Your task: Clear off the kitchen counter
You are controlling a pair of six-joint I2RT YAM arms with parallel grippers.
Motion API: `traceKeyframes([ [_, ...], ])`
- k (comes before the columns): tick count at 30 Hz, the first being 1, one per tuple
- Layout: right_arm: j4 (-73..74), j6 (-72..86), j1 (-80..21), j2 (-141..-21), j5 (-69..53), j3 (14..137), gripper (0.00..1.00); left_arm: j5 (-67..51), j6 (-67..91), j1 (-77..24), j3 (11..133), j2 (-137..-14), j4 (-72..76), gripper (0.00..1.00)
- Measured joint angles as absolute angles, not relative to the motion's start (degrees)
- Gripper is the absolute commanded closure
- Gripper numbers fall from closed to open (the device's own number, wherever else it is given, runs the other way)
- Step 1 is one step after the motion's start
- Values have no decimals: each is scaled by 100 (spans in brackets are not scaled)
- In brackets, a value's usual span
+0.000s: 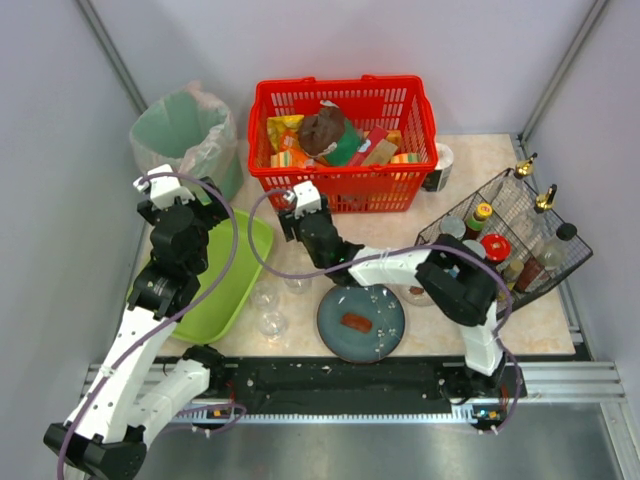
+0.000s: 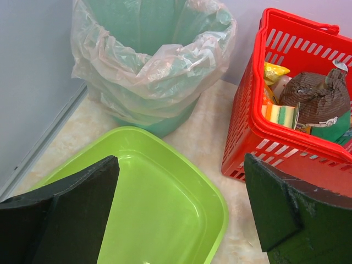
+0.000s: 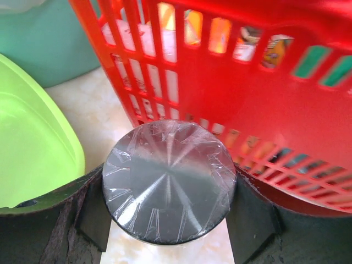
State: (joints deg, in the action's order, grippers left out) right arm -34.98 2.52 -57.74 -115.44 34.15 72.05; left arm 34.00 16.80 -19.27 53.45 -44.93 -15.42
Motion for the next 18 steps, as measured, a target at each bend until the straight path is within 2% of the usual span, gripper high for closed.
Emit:
traceKeyframes([
  [9,-2707,128,-5798,-9688,3726,6451,80,3227,1680,-1927,5345,-4560,-1540,1],
  [18,-615,506,-5784,-7828,4101,6453,82,3037,1680,-1927,5345,-4567,-1540,1],
])
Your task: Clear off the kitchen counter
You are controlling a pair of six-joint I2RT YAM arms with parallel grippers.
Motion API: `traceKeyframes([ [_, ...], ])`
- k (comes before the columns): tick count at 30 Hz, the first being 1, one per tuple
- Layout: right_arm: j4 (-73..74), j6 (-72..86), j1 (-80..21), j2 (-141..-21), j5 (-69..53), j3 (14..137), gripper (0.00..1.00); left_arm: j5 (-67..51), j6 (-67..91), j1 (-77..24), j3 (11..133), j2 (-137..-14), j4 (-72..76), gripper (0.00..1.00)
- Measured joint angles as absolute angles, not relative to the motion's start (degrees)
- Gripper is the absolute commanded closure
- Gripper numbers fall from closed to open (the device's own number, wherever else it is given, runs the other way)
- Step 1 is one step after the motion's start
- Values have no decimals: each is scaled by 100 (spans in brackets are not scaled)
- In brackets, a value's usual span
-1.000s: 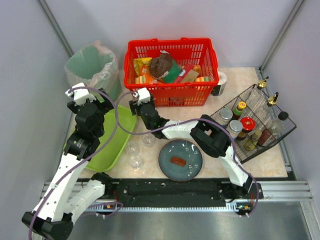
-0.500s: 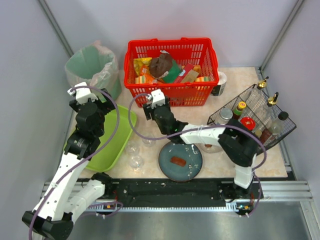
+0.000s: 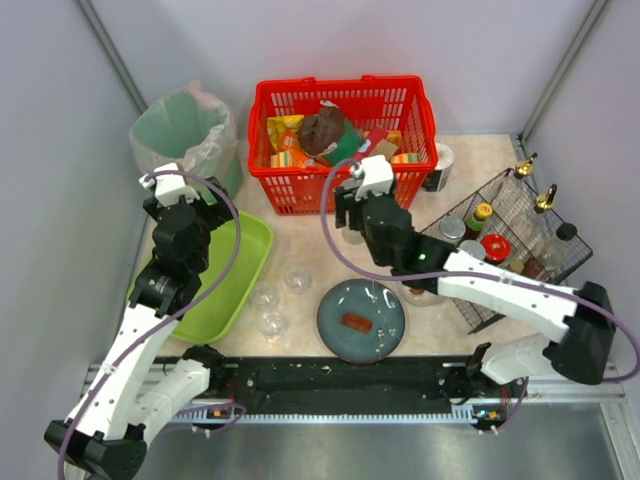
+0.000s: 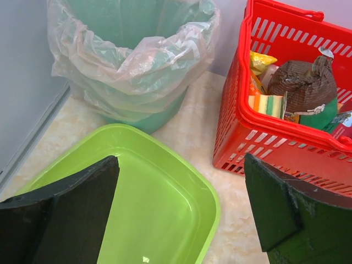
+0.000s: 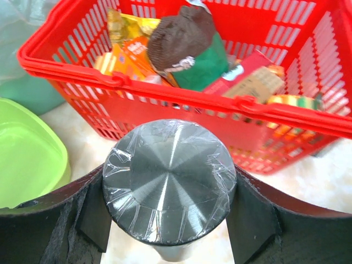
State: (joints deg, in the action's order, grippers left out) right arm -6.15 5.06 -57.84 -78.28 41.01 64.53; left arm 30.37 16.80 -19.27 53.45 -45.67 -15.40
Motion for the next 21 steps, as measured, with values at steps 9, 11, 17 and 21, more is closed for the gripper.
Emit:
traceKeyframes([
  [9,1798,1487,-5717,-6075,4685,6292,88,2886,1682,-1927,5345,-4659,-1542,1],
  [11,2237,1754,-5680,-5673,4866,6110,90,2869,1682,-1927,5345,-4672,-1544,1],
  [17,3417,2432,-5437,-4764,5234,5612,92,2821,1682,-1927,5345,-4678,-1544,1],
  [21,3970,2738,-5050,-4626,5280,5610,92,2794,1682,-1927,5345,-4709,-1544,1],
])
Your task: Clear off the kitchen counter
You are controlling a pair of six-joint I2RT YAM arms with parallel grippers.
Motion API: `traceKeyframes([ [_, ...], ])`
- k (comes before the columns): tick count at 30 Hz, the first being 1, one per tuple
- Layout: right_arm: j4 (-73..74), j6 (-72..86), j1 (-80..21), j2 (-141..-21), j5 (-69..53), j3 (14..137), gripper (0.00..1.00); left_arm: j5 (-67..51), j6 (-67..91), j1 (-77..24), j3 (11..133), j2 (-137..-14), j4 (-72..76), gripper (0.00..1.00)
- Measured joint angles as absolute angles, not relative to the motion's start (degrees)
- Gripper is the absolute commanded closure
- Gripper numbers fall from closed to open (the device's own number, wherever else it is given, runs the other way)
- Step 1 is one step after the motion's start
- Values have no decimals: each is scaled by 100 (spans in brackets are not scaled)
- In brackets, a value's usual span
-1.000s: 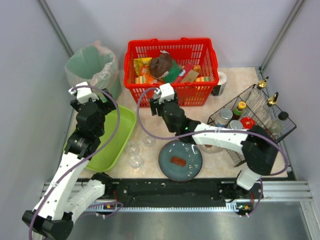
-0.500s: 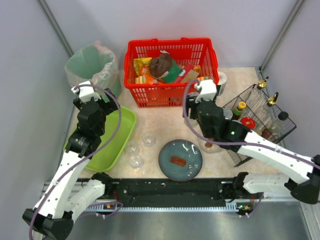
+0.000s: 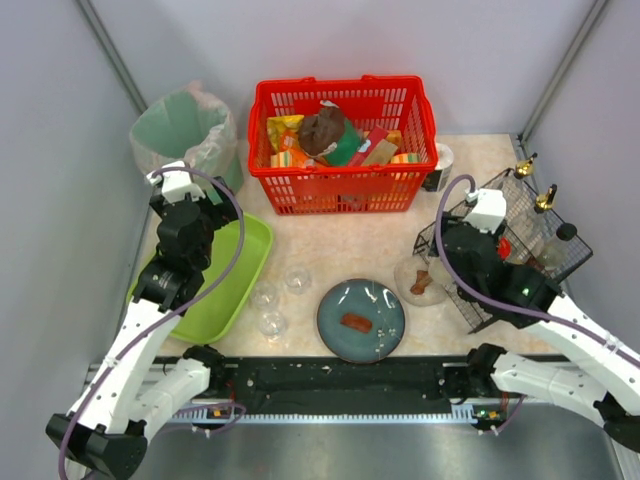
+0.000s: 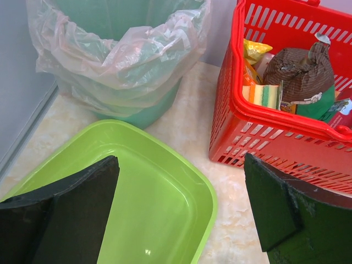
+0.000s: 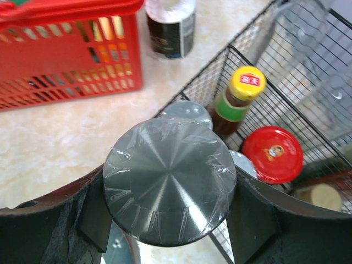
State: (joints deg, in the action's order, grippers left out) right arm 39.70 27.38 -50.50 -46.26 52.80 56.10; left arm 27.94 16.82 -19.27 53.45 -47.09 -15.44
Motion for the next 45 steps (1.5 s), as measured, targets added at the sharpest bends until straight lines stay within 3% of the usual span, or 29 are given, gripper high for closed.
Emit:
traceKeyframes([
  [19,5435,3310,-4622,-3892,5308,5760,93,2753,1680,-1927,5345,-4821,-1546,1],
  [29,5972,3588,-4598,-3765,5916,5752,91,2681,1653,-1927,5345,-4823,-1544,1],
  [34,6055,3765,-4593,-3730,6108,5537,82,2659,1653,-1927,5345,-4823,-1544,1],
  [45,6095,3865,-4593,-3428,6208,5037,77,2639,1588,-1927,5345,-4823,-1544,1],
])
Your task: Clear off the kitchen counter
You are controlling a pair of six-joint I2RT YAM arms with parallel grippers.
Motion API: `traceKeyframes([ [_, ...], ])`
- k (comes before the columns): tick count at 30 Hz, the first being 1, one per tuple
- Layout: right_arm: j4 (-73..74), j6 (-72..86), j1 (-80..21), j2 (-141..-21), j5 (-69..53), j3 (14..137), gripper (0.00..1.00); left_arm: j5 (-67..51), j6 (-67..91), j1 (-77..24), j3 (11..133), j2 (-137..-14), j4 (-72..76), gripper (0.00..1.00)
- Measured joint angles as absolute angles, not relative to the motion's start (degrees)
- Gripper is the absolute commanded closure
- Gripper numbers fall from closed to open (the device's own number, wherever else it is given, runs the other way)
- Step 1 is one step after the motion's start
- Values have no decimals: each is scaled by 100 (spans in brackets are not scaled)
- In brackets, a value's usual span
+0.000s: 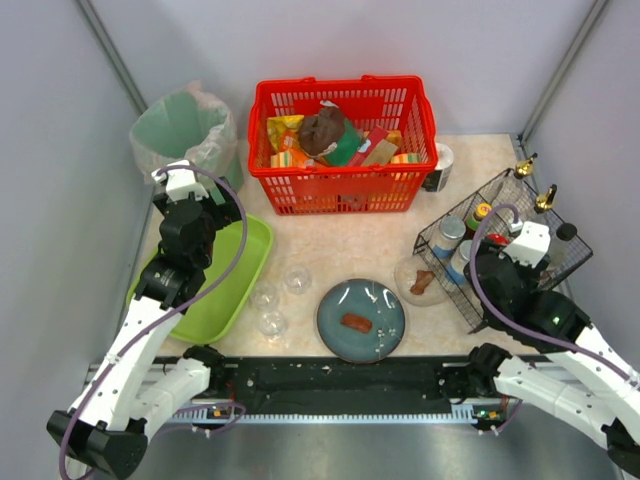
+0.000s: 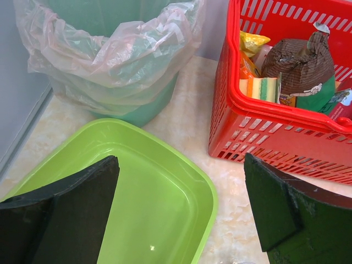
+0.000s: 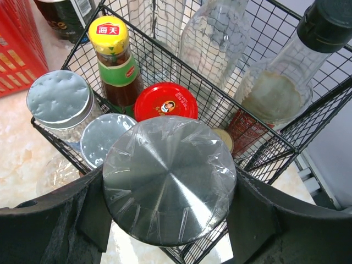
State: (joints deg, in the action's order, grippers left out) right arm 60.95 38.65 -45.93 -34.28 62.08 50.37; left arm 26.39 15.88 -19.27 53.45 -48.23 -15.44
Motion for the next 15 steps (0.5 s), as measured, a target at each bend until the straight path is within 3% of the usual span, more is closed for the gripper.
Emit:
traceKeyframes([
  [15,6084,4598,-4600,-3242,6281,4543,68,2637,1525,-1927,5345,-4823,-1544,1],
])
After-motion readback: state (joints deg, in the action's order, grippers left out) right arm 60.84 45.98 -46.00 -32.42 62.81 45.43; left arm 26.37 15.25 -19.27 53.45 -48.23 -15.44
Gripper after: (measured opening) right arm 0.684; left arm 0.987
